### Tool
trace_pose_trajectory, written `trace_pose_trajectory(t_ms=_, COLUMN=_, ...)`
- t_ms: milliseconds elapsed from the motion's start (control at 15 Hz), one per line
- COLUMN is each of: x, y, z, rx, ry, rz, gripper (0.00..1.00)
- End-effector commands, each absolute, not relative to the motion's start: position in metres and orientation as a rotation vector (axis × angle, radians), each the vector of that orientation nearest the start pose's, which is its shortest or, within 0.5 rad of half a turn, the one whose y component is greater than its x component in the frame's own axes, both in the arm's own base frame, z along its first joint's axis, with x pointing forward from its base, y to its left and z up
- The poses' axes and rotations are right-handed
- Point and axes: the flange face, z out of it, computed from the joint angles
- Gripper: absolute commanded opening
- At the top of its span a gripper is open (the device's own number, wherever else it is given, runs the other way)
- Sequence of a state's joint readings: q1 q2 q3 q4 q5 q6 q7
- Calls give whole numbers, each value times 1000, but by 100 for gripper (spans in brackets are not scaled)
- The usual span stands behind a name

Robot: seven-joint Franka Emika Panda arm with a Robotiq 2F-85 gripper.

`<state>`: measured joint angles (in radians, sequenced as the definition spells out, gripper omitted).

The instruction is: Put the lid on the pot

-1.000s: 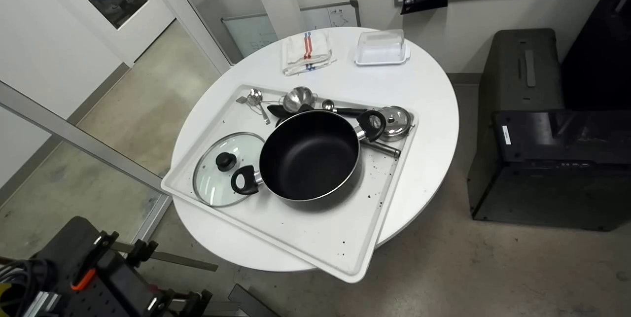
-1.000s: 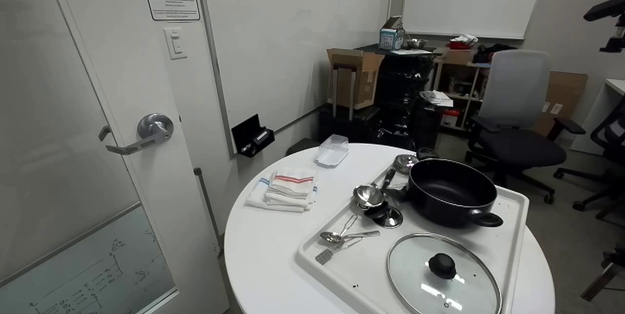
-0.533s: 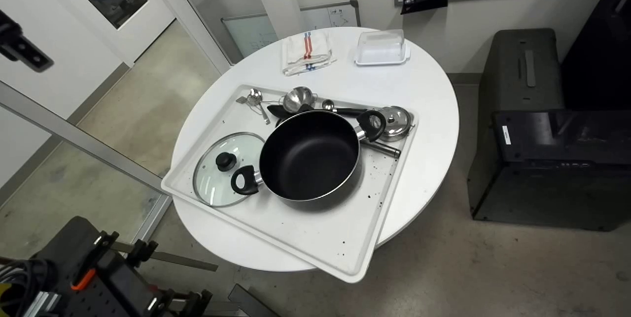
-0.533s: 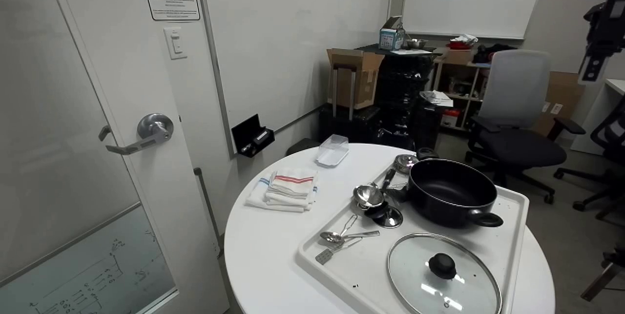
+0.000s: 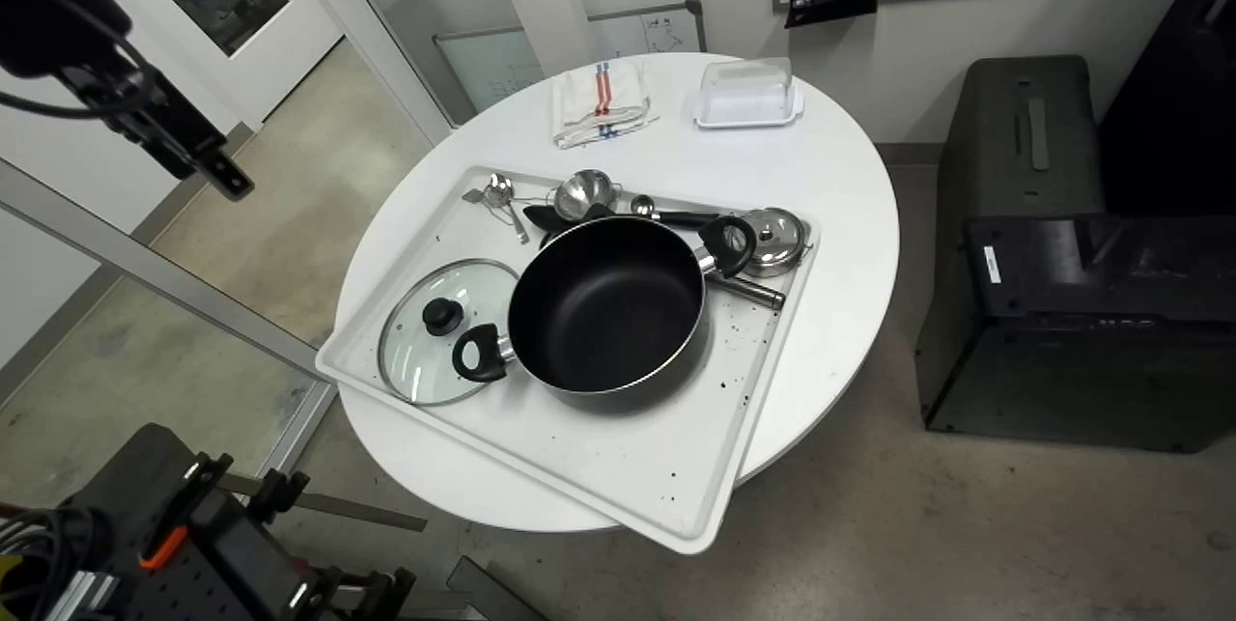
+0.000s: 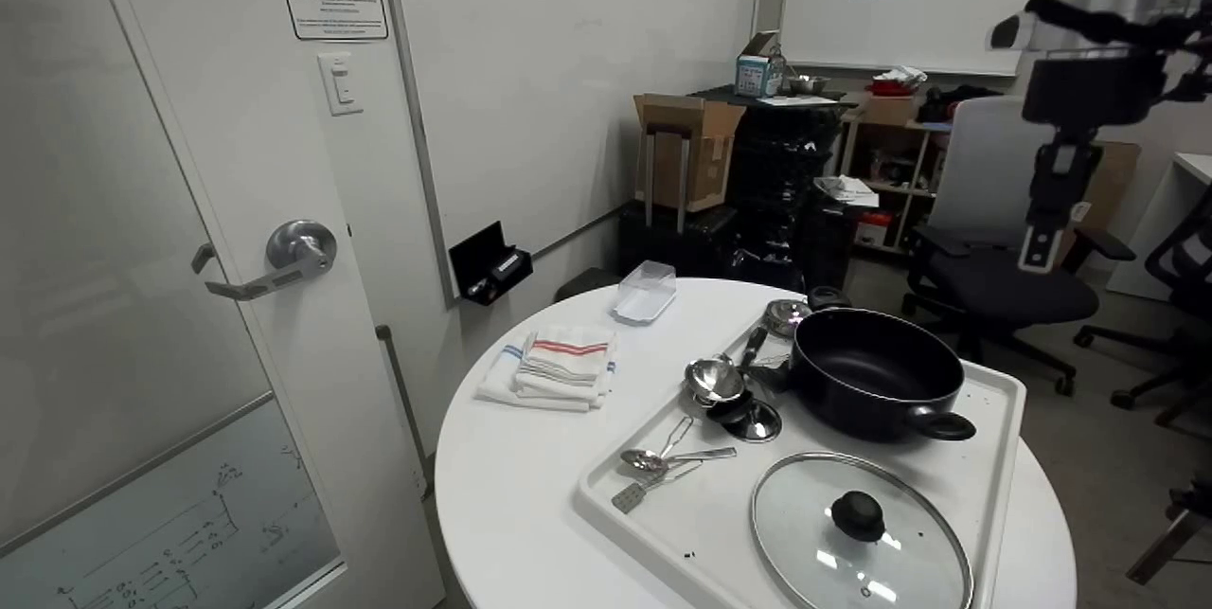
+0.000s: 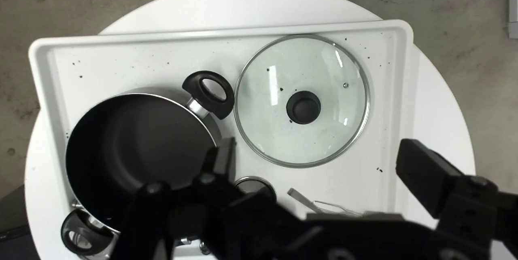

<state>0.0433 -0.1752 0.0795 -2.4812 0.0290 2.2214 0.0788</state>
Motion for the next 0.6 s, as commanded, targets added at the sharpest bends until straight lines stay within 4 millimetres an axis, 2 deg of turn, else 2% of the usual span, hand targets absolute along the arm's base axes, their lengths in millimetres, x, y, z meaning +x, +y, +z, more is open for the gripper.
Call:
trace_pose_trajectory(t_ms=0, x=463, y=67, z=299, rx=-3153, ry=-30, rz=162, gripper=100)
trace_pose_trajectory(t_ms=533, x=477, y=95, z=186, rx=-3199, ry=-76, rz=190, gripper=100)
